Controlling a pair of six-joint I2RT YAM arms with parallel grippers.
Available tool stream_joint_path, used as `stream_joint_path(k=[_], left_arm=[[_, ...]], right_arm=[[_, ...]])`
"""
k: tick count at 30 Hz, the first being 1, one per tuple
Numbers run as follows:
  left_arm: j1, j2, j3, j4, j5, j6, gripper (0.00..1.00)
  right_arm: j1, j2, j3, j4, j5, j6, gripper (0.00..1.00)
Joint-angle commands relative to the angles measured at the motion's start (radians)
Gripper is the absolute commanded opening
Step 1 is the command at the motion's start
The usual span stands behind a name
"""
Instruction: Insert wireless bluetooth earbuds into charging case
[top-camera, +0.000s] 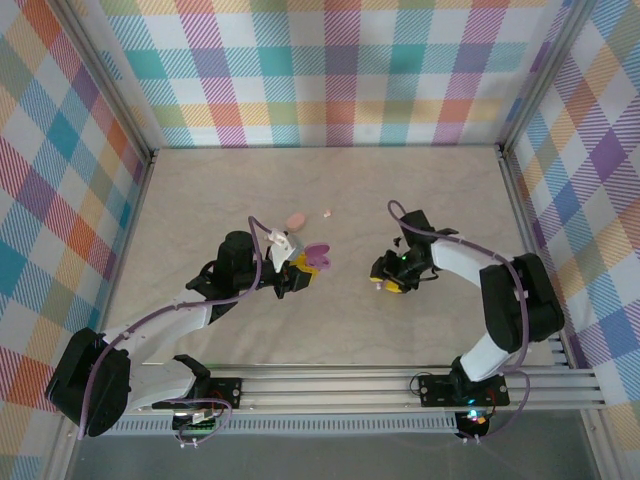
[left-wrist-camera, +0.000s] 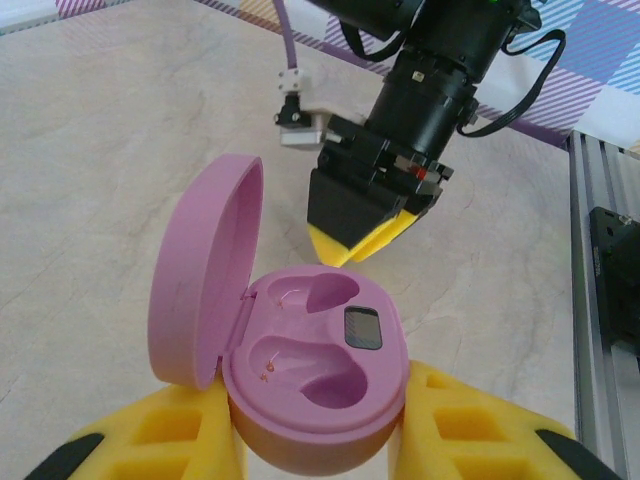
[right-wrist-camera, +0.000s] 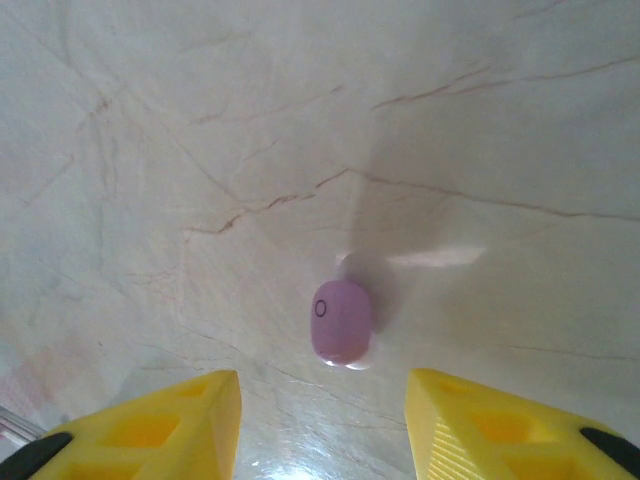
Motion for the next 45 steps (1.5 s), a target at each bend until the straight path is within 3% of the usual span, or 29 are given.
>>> stream_joint_path(k=[1, 23, 35, 45], left_arm=[[0.011, -0.017, -0.004, -0.01, 0.006, 0.011, 0.03], [0.01, 0.021, 0.016, -0.008, 0.02, 0.01, 0.04], [0.01, 0.018, 0.021, -0.013, 0.018, 0.013, 0.04], [0.01, 0.017, 0.019, -0.016, 0.018, 0.013, 0.04]], right_arm=[[-0.031, -0.049, -0.013, 0.011, -0.005, -0.005, 0.48], [0.03, -0.035, 0.025, -0.034, 0.189, -0.167, 0.35], [0.033, 0.037, 0.044, -0.03, 0.139, -0.257, 0.36], [0.064, 0.059, 0.054, -0.061, 0.193, -0.277, 0.36]])
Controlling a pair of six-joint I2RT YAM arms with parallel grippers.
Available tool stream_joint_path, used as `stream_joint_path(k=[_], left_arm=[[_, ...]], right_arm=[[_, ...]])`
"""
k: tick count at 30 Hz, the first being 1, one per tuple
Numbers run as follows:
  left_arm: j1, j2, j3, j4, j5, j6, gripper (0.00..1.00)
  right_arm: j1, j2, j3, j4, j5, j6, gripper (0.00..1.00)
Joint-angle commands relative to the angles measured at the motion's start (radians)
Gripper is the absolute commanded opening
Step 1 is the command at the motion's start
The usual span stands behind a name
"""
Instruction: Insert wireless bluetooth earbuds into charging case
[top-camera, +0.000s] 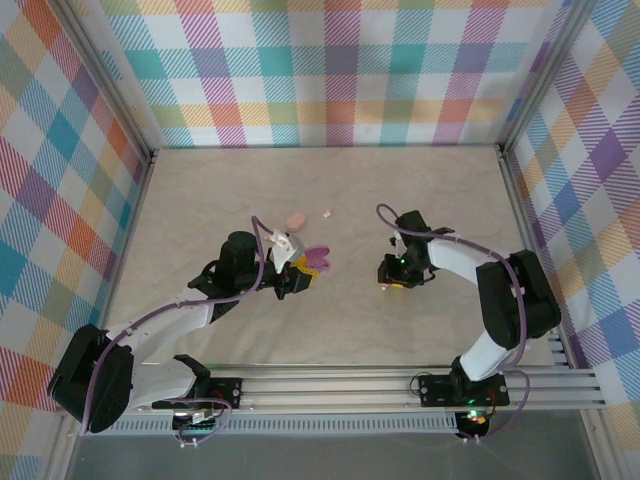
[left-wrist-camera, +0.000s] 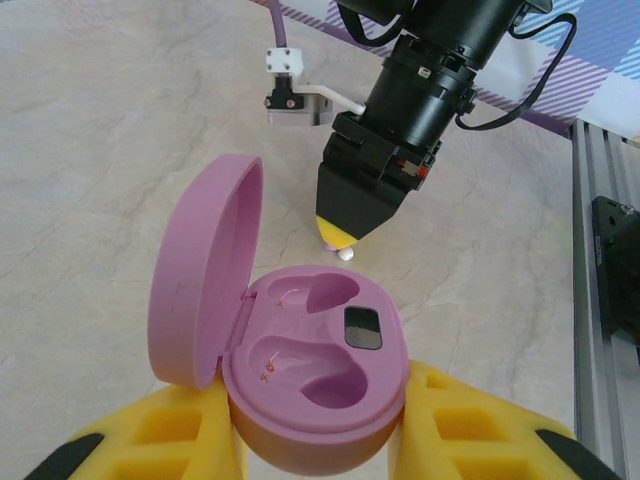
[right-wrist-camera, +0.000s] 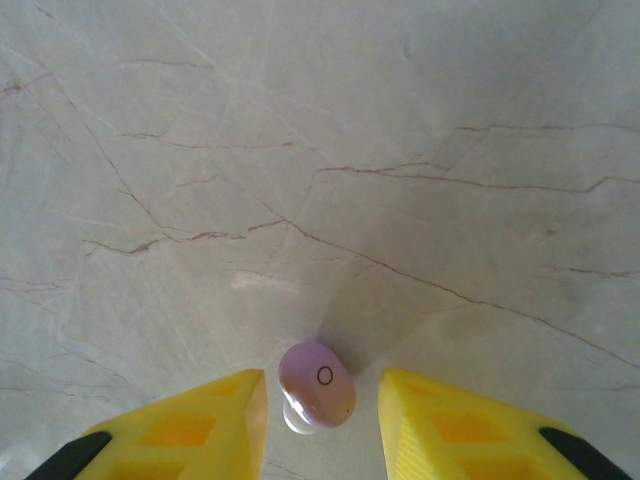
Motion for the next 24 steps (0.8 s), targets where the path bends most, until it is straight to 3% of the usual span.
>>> stream_joint_path(k=[1, 7, 24], left_arm=[[0.009, -0.005, 0.021, -0.001, 0.016, 0.013, 0.04], [0.01, -0.006, 0.025, -0.008, 0.018, 0.014, 0.04], [0.01, -0.02, 0.013, -0.012, 0.018, 0.012, 0.04]], right_arm=[[0.021, 0.023, 0.033, -0.037, 0.028, -0.022, 0.36], [0.05, 0.056, 0.057, -0.061, 0.084, -0.022, 0.34], [0.053, 0.069, 0.073, -0.058, 0.063, -0.014, 0.22]])
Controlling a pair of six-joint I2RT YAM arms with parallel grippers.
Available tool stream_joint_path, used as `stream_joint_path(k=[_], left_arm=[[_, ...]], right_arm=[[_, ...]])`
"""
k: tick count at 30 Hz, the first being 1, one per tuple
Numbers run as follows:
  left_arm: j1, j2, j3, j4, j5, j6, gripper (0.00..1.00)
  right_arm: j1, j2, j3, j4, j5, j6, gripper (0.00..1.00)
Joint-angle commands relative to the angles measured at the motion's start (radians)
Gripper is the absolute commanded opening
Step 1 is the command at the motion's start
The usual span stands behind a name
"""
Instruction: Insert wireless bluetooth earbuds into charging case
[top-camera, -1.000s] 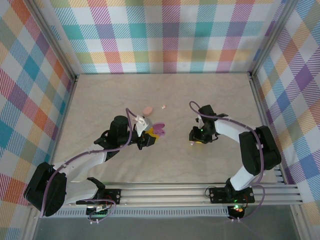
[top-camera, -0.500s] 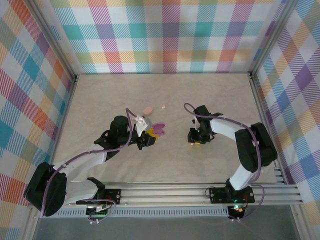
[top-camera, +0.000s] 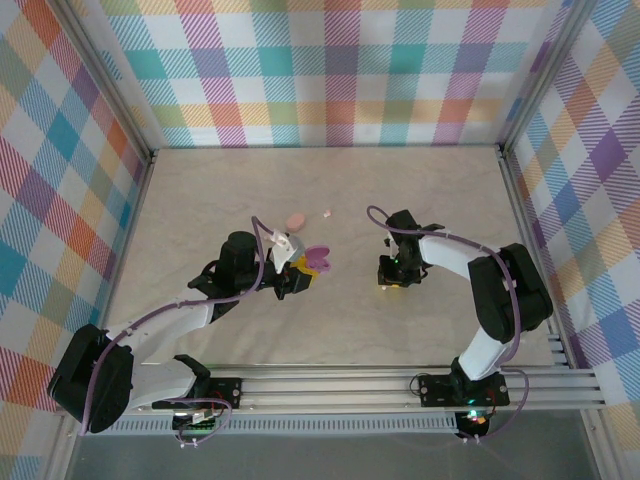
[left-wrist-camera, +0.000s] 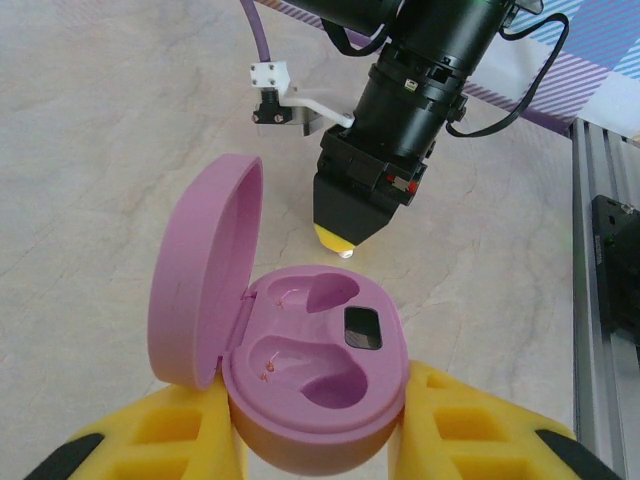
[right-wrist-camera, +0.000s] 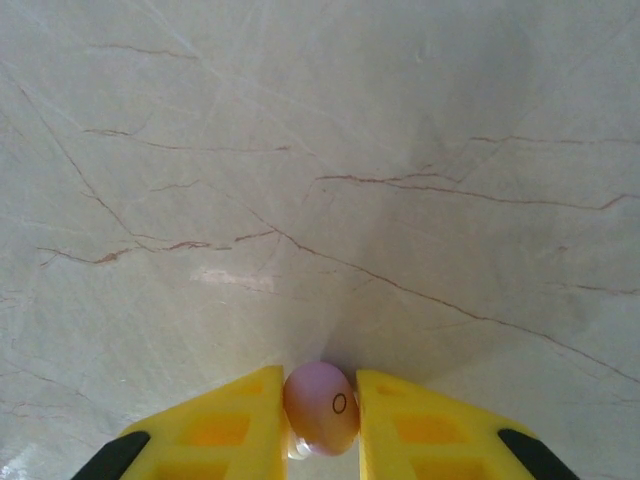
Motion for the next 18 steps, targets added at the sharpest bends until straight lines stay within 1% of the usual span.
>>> stream_joint_path(k=[1, 5, 12, 18], left_arm=[[0.01, -0.02, 0.013, -0.007, 0.018, 0.013, 0.04], [0.01, -0.017, 0.013, -0.001, 0.018, 0.01, 0.04], [0.01, -0.019, 0.013, 0.012, 0.023, 0.006, 0.04], [0.01, -0.021, -0.019, 0.129, 0.043, -0.026, 0.04]], right_arm=[[0.009, 0.013, 0.018, -0.007, -0.015, -0.006, 0.21], [0.009, -0.02, 0.027, -0.017, -0.003, -0.022, 0.16], [0.01, -0.113, 0.035, -0.046, 0.041, -0.038, 0.13], [0.009, -0.234, 0.078, -0.112, 0.072, -0.045, 0.11]])
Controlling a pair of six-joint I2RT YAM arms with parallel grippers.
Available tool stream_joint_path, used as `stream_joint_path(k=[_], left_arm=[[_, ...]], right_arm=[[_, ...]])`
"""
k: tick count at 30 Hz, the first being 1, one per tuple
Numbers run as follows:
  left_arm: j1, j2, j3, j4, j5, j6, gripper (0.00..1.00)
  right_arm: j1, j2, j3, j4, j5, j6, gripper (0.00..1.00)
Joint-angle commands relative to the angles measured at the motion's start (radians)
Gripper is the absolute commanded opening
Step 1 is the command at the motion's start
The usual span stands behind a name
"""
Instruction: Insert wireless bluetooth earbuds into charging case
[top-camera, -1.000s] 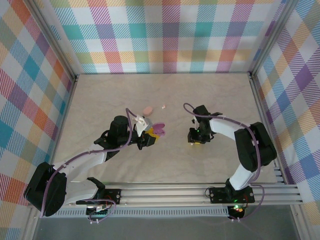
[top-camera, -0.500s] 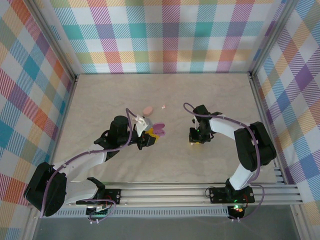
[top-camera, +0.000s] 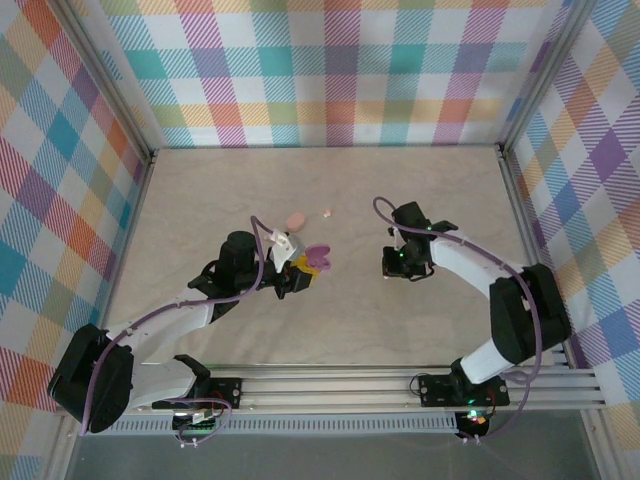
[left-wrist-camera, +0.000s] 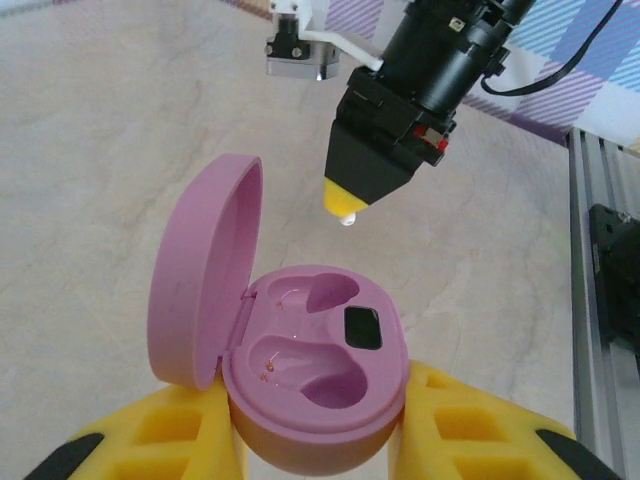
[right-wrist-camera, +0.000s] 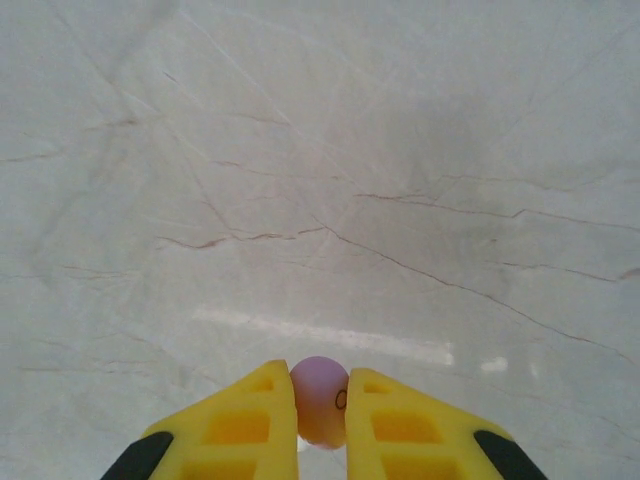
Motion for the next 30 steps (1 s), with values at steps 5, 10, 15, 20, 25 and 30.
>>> stream_joint_path(k=[5, 10, 15, 20, 25, 30], left_arm=[[0.01, -0.015, 0.003, 0.091, 0.056, -0.011, 0.04], [0.01, -0.009, 0.018, 0.092, 0.059, -0.015, 0.04], [0.008, -0.01, 0.017, 0.091, 0.062, -0.025, 0.04], [0.008, -0.019, 0.018, 0.083, 0.055, -0.028, 0.04], [0.006, -0.018, 0.03, 0.06, 0.054, -0.025, 0.04], [0.002, -0.024, 0.031, 0.049, 0.056, -0.026, 0.04]], right_arm=[[0.016, -0.18, 0.124, -0.106, 0.031, -0.021, 0.09], [0.069, -0.246, 0.207, -0.135, 0.044, -0.034, 0.08], [0.19, -0.242, 0.294, -0.152, 0.078, -0.081, 0.06], [0.315, -0.222, 0.337, -0.116, 0.115, -0.139, 0.05], [0.418, -0.172, 0.337, -0.067, 0.197, -0.224, 0.05], [0.447, -0.139, 0.345, -0.042, 0.212, -0.263, 0.05]])
